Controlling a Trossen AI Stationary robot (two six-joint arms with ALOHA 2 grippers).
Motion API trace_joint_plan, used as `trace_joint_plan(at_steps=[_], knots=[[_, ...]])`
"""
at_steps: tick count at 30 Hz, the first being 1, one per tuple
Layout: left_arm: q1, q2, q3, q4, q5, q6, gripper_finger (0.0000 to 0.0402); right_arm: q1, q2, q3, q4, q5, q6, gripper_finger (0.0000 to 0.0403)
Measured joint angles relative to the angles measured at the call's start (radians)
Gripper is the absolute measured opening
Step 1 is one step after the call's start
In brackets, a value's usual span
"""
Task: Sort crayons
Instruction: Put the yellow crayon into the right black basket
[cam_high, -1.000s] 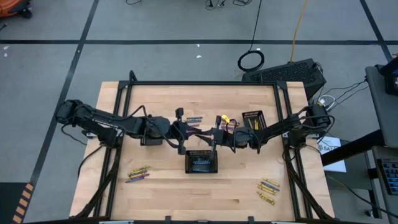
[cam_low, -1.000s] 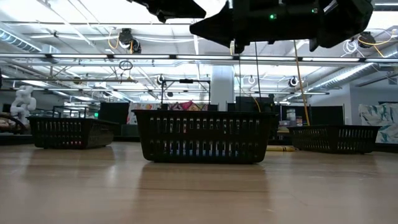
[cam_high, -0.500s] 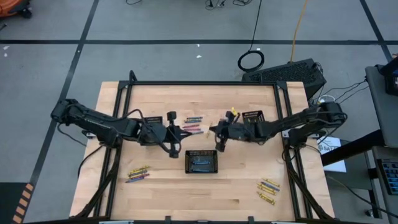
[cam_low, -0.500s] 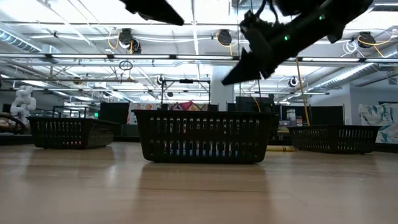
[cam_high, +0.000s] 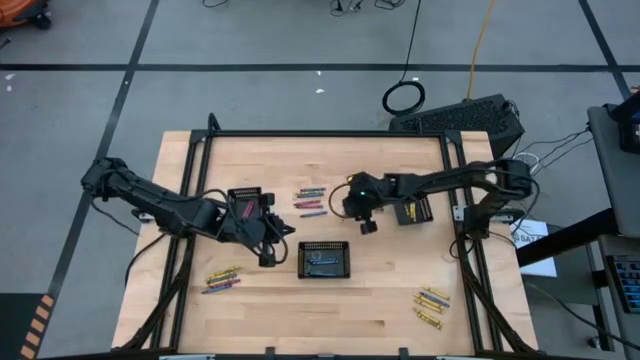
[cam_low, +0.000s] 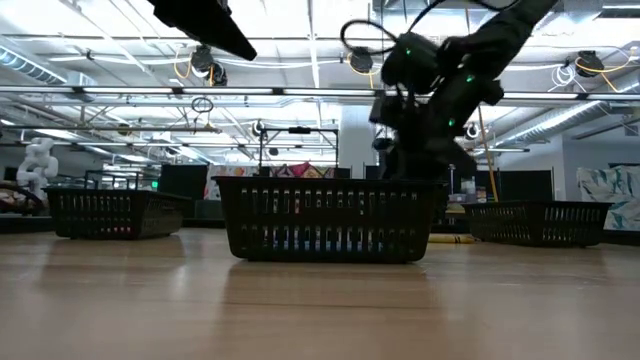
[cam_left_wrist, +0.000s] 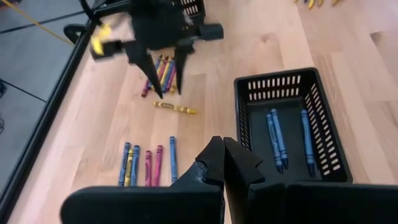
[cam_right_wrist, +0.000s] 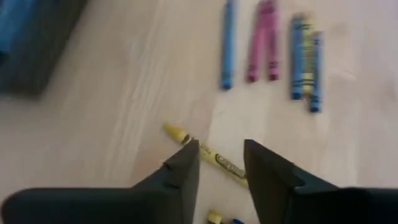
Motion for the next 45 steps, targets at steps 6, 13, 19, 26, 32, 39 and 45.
trace_joint_plan(at_steps=[6, 13, 19, 26, 32, 39, 45], knots=[[0.000, 0.000, 0.000, -0.005, -0.002, -0.001, 0.0002, 0.000, 0.111, 0.089, -0.099, 0.004, -0.259, 0.0133], [0.000, 0.000, 0.000, -0.019, -0.002, -0.001, 0.0002, 0.000, 0.180, 0.131, -0.114, 0.007, -0.321, 0.0093], [0.000, 0.000, 0.000, -0.019, -0.002, -0.002, 0.0002, 0.001, 0.182, 0.130, -0.101, 0.044, -0.327, 0.0022], [0.000, 0.000, 0.000, -0.020, -0.002, -0.003, 0.0002, -0.001, 0.130, 0.128, -0.013, 0.142, -0.295, 0.0005], [-0.001, 0.001, 0.000, -0.023, -0.002, -0.021, 0.0002, 0.000, -0.025, 0.128, 0.007, 0.220, -0.124, 0.0002], [-0.011, 0.001, -0.006, -0.020, -0.002, -0.028, 0.0002, 0.018, -0.283, 0.128, -0.325, 0.219, 0.363, 0.0001], [-0.012, 0.001, -0.053, 0.010, -0.012, -0.028, 0.0001, 0.043, -0.483, 0.013, -0.594, 0.307, 0.875, 0.0001]])
